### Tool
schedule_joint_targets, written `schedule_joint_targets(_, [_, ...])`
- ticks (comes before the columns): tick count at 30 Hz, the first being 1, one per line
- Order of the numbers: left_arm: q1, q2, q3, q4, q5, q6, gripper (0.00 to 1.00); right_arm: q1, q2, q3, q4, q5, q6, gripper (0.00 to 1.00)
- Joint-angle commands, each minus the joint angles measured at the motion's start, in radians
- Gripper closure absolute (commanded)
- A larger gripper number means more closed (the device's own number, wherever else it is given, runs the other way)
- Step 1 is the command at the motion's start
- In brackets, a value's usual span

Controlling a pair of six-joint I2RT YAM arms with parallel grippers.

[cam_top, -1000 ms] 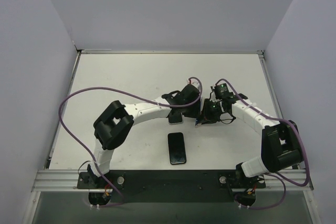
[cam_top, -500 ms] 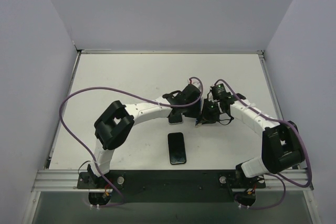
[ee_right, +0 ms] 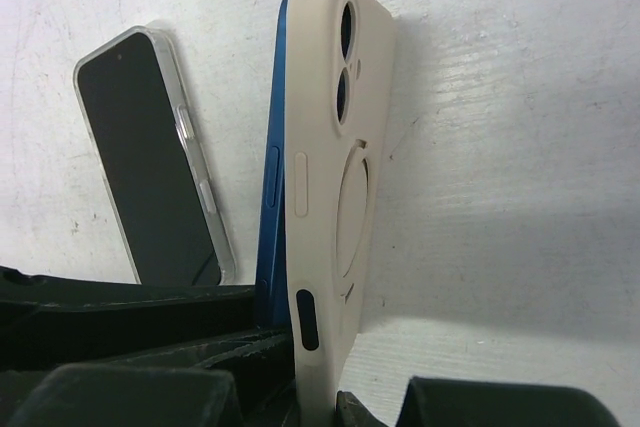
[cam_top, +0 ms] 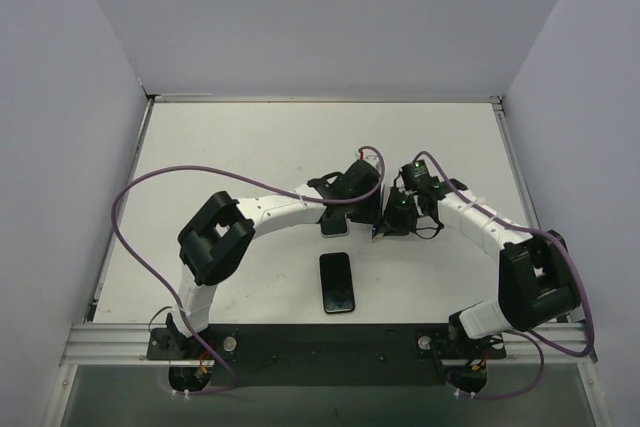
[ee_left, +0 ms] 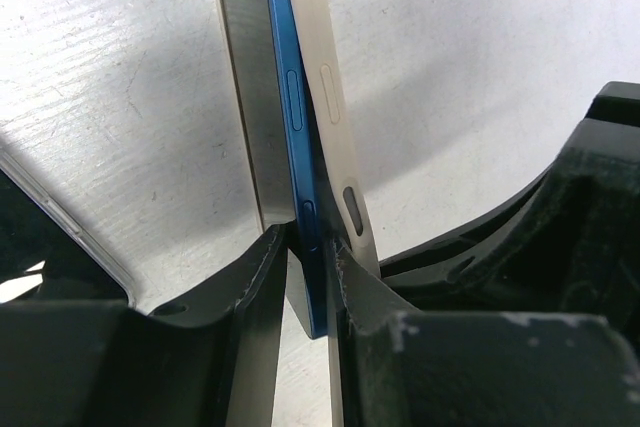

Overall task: Take the phone out of the phone case
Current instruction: Remove the phone case from the phone.

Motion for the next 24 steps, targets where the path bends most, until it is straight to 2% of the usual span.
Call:
schedule_joint_targets(1, [0.017,-0.011,-0.048,-0.152,-0.007,0.044,1.0,-0.103,0.012,-0.076,0.11,0.25,0.014,1.0])
schedule_joint_targets(6, [0.04,-0.071,-0.047,-0.155,-0.001,0.053,1.0,-0.218,-0.068,-0.147,0.097,0.204,-0.035,1.0])
schedule_joint_targets(17, [0.071,-0.163,-0.012,-0.12,0.081,0.042,1.0,-0.253,-0.201,-0.123,0.022,0.21,-0.062,1.0])
schedule_joint_targets(24, [0.129,-0.275,-0.103,0.03,0.192,-0.028,1.0,-0.305,-0.195,-0.054,0.03,0.231,-0.036,1.0])
